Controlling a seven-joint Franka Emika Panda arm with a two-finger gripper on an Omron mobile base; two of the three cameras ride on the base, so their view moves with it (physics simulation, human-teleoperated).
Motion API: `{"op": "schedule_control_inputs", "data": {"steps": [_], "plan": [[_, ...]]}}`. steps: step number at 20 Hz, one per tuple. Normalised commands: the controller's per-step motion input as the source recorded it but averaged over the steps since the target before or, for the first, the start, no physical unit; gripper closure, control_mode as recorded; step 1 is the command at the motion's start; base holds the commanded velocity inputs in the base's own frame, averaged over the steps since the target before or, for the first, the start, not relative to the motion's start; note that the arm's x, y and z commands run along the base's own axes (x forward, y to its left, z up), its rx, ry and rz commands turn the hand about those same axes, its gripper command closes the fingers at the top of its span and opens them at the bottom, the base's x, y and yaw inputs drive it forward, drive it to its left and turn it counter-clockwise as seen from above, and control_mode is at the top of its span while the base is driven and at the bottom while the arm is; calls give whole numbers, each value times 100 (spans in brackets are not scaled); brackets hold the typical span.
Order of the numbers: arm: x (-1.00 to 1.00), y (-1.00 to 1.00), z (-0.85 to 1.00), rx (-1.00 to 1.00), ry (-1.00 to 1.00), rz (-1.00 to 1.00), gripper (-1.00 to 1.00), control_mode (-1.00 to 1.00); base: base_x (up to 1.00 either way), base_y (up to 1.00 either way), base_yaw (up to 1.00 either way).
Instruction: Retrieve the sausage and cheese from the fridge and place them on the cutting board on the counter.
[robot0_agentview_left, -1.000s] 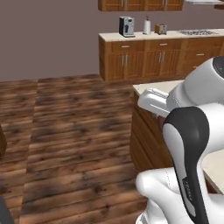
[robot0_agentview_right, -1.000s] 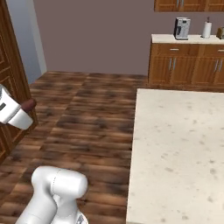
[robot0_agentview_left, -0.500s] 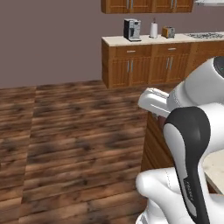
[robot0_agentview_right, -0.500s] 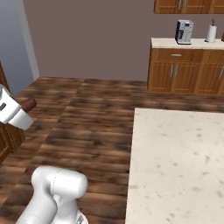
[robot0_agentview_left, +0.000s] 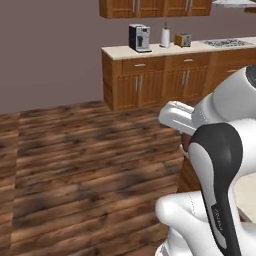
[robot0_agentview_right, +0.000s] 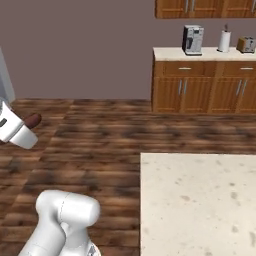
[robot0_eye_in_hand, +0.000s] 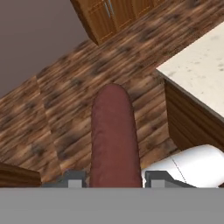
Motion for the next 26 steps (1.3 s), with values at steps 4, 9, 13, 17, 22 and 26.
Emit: {"op": "schedule_control_inputs", "data": {"steps": [4, 9, 13, 17, 22, 26], "plan": [[0, 0, 0, 0, 0, 0, 100, 100, 100, 31, -30], [0, 0, 0, 0, 0, 0, 100, 100, 67, 77, -60], [0, 0, 0, 0, 0, 0, 100, 100, 35, 55, -80], [0, 0, 0, 0, 0, 0, 100, 100, 58, 59, -78], [0, 0, 0, 0, 0, 0, 100, 100, 69, 70, -72], [0, 0, 0, 0, 0, 0, 100, 100, 88, 95, -58]]}}
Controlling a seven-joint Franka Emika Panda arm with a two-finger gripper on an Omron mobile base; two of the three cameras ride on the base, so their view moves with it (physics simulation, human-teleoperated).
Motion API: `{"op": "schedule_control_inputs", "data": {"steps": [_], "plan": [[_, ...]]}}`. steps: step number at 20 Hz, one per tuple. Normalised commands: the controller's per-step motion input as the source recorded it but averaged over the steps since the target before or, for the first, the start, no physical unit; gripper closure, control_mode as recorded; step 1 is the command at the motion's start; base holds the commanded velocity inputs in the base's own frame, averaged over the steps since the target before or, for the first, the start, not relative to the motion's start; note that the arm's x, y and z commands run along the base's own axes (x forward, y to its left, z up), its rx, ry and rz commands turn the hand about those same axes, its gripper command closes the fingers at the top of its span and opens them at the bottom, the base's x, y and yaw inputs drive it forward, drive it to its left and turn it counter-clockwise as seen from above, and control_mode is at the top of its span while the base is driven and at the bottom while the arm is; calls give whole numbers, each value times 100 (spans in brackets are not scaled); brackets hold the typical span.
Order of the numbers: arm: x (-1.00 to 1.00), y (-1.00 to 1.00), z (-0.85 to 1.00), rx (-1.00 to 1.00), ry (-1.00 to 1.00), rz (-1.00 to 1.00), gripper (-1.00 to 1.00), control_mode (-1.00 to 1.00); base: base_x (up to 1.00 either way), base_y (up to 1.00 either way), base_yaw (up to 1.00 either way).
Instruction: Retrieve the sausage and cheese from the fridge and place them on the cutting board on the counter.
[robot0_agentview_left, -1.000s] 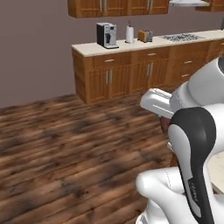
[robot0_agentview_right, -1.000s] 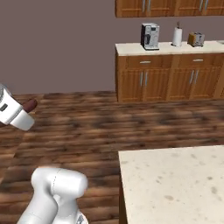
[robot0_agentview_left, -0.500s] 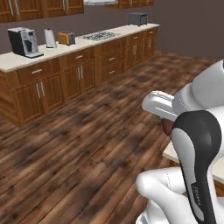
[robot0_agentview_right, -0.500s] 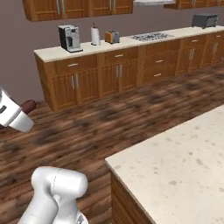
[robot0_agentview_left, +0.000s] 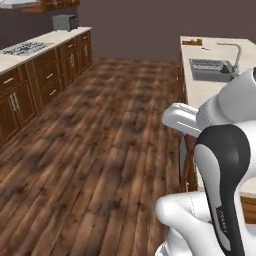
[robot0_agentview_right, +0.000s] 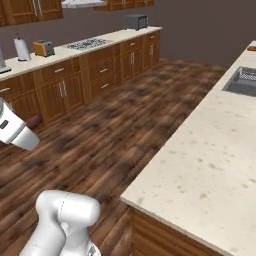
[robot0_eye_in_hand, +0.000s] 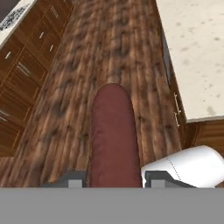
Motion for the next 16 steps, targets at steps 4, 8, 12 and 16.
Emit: {"op": "schedule_control_inputs", "data": {"steps": [4, 8, 12, 16], "plan": [[0, 0, 0, 0, 0, 0, 100, 100, 79, 100, -53], [0, 0, 0, 0, 0, 0, 100, 100, 98, 97, -50], [0, 0, 0, 0, 0, 0, 100, 100, 100, 74, -38], [0, 0, 0, 0, 0, 0, 100, 100, 100, 73, -35]]}}
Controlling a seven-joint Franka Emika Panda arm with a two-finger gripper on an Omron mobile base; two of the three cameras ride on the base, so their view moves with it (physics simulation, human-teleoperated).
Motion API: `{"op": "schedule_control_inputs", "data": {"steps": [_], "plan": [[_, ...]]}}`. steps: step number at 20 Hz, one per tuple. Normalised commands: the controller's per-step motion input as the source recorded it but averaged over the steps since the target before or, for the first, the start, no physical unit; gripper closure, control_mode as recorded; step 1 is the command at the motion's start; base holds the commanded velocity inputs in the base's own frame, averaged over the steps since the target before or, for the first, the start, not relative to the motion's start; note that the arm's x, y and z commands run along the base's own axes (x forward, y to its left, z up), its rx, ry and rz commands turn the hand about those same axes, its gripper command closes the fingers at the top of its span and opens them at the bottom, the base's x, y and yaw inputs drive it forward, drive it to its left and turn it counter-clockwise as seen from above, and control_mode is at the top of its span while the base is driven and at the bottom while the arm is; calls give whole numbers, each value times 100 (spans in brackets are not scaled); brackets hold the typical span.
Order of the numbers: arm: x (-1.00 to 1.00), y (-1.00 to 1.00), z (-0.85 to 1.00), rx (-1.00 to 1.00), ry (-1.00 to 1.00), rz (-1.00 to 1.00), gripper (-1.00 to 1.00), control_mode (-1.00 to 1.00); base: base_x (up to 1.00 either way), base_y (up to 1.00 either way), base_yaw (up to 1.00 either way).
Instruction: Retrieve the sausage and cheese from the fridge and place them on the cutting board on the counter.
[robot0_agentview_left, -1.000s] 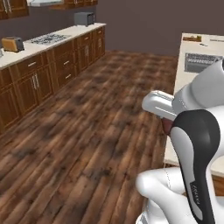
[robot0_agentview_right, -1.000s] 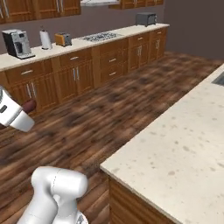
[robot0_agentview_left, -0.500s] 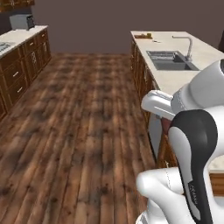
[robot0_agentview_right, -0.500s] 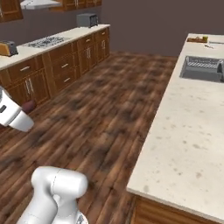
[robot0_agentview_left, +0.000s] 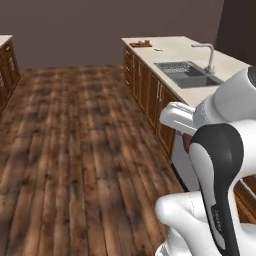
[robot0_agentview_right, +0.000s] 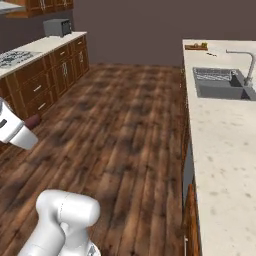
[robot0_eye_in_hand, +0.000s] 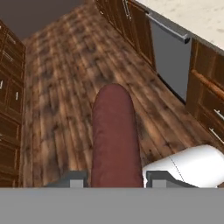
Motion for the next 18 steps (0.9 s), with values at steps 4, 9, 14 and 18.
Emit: {"op": "schedule_control_inputs", "data": {"steps": [4, 9, 14, 18], "plan": [[0, 0, 0, 0, 0, 0, 100, 100, 100, 81, -35], [0, 0, 0, 0, 0, 0, 100, 100, 100, 87, -36], [0, 0, 0, 0, 0, 0, 100, 100, 100, 92, -37], [0, 0, 0, 0, 0, 0, 100, 100, 100, 93, -35]]}}
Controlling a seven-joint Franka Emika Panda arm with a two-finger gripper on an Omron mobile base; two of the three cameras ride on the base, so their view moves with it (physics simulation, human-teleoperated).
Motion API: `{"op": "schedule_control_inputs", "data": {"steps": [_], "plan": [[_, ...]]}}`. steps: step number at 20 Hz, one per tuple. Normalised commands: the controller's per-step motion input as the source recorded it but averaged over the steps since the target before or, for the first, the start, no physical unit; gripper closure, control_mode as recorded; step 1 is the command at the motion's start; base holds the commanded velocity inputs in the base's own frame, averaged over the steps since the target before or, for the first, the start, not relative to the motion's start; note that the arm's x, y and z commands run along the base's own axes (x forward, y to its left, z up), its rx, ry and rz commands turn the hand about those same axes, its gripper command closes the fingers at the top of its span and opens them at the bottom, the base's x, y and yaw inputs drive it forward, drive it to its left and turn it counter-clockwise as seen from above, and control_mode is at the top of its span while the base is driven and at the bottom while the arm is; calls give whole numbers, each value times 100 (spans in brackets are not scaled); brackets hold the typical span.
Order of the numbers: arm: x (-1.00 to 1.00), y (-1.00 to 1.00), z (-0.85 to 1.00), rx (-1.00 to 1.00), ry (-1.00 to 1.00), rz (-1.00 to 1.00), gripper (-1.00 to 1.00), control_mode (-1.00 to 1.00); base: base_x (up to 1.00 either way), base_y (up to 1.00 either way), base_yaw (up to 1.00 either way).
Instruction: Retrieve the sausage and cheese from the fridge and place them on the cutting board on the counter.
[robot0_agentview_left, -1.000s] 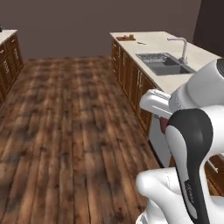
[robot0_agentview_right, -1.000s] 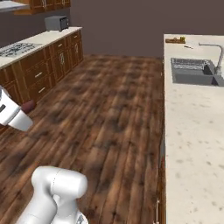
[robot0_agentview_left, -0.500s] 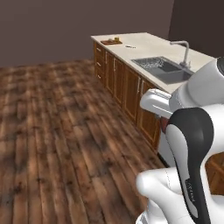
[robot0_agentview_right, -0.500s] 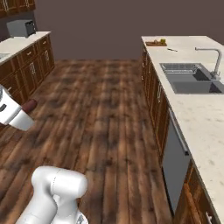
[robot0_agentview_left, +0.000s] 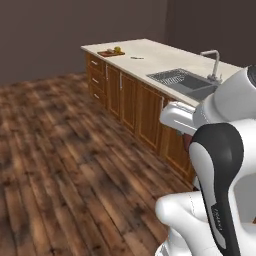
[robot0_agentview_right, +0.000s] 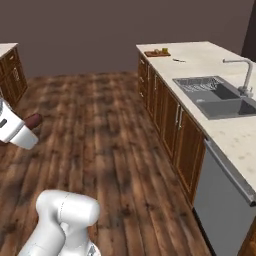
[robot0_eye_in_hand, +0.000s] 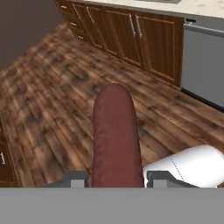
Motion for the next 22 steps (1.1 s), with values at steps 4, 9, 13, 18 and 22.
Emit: {"op": "schedule_control_inputs", "data": {"steps": [4, 9, 13, 18, 22], "plan": [[0, 0, 0, 0, 0, 0, 100, 100, 100, 92, -37], [0, 0, 0, 0, 0, 0, 100, 100, 100, 93, -38], [0, 0, 0, 0, 0, 0, 100, 100, 100, 96, -36], [0, 0, 0, 0, 0, 0, 100, 100, 100, 100, -40], [0, 0, 0, 0, 0, 0, 100, 100, 100, 100, -39]]}}
